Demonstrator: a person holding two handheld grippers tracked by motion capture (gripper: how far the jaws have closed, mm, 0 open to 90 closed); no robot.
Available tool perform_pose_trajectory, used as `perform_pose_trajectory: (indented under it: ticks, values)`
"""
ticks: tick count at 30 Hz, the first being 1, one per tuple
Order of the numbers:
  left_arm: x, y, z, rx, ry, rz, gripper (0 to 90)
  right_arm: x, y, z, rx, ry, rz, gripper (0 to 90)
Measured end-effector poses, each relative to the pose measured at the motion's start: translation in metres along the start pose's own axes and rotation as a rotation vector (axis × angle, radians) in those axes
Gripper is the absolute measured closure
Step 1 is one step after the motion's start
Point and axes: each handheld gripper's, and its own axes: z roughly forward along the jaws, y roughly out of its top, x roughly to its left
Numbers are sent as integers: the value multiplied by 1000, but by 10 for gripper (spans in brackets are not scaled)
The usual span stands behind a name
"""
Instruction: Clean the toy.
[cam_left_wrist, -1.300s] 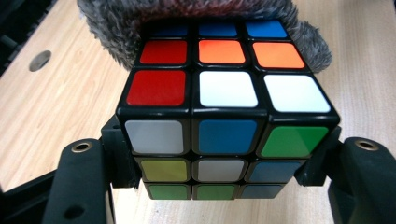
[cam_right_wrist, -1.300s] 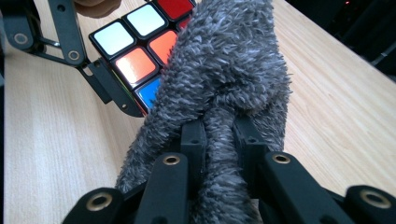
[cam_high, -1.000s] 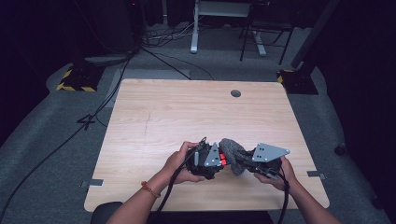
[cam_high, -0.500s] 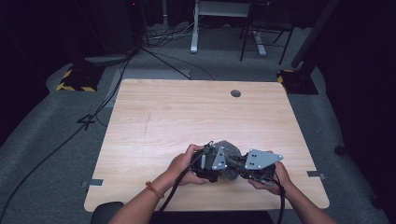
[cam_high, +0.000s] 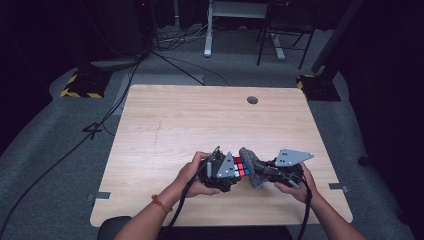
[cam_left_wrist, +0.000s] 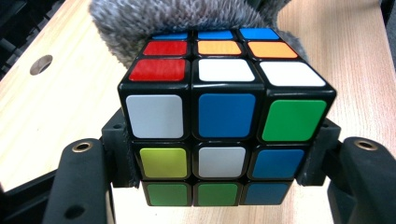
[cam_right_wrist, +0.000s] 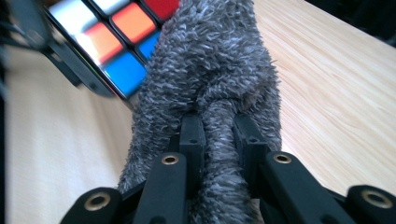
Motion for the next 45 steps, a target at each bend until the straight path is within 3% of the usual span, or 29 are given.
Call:
perform_pose_trajectory:
  ticks: [2, 6, 10, 17, 22, 29, 34, 40, 42, 45]
  values:
    - [-1, 0, 2, 3, -6, -1, 333, 2, 2, -1, -40, 51, 18, 774]
    - [-2, -2, 5, 18, -10, -1, 330, 8, 7, -4, -86, 76, 12, 777]
    - [-3, -2, 9, 36, -16, 8, 329, 18, 15, -6, -116, 80, -24, 778]
    - [-4, -2, 13, 54, -15, 12, 328, 30, 23, -3, -113, 75, -68, 776]
    - [-2, -2, 8, 29, -3, -1, 331, 23, 19, -4, -86, 23, -79, 775]
    - [2, -2, -2, -17, 3, -19, 332, 1, -3, 5, 12, -6, -2, 775]
    - [0, -2, 1, -8, -3, -10, 331, 1, 1, -3, -64, 54, 23, 775]
    - [-3, -3, 7, 26, 2, 3, 329, 13, 11, -5, -108, 102, -8, 778]
    - [-5, -2, 10, 43, 12, 26, 328, 22, 17, -4, -104, 88, -49, 778]
    - [-5, -2, 13, 52, 15, 22, 328, 32, 25, -3, -88, 60, -96, 778]
